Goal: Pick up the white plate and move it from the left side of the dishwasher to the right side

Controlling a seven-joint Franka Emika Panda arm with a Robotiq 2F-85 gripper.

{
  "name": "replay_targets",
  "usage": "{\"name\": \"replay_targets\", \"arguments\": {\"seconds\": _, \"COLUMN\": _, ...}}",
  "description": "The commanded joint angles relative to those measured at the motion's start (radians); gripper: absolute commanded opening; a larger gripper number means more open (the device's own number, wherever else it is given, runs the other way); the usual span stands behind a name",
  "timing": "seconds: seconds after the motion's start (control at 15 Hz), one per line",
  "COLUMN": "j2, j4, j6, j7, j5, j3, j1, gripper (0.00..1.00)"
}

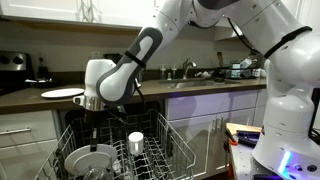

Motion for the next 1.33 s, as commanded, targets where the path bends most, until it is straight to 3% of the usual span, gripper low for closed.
{"name": "replay_targets", "arguments": {"seconds": 0.0, "j2": -0.032, "j4": -0.03, "j6": -0.011, "j7": -0.072, "j5": 0.056, "j3": 0.053, "j1": -0.057, "gripper": 0.07}}
{"name": "replay_targets", "arguments": {"seconds": 0.33, "j2": -0.052, "j4": -0.042, "j6": -0.035, "j7": -0.114, "j5": 0.09, "j3": 0.089, "j1": -0.098, "gripper": 0.07}}
{"name": "replay_targets", "arguments": {"seconds": 0.8, "j2": -0.104, "j4": -0.045, "j6": -0.115, "j7": -0.095, "j5": 0.088, "j3": 0.071, "j1": -0.079, "gripper": 0.07}}
{"name": "replay_targets", "arguments": {"seconds": 0.87, "j2": -0.104, "j4": -0.04, "j6": -0.124, "j7": -0.092, "j5": 0.089, "j3": 0.067, "j1": -0.075, "gripper": 0.32}}
{"name": "replay_targets", "arguments": {"seconds": 1.0, "j2": -0.097, "j4": -0.031, "j6": -0.13, "j7": -0.095, "j5": 0.093, "j3": 0.066, "j1": -0.072, "gripper": 0.39}}
{"name": "replay_targets", "arguments": {"seconds": 1.27, "j2": -0.074, "j4": -0.018, "j6": -0.123, "j7": -0.106, "j5": 0.107, "j3": 0.073, "j1": -0.072, "gripper": 0.65}}
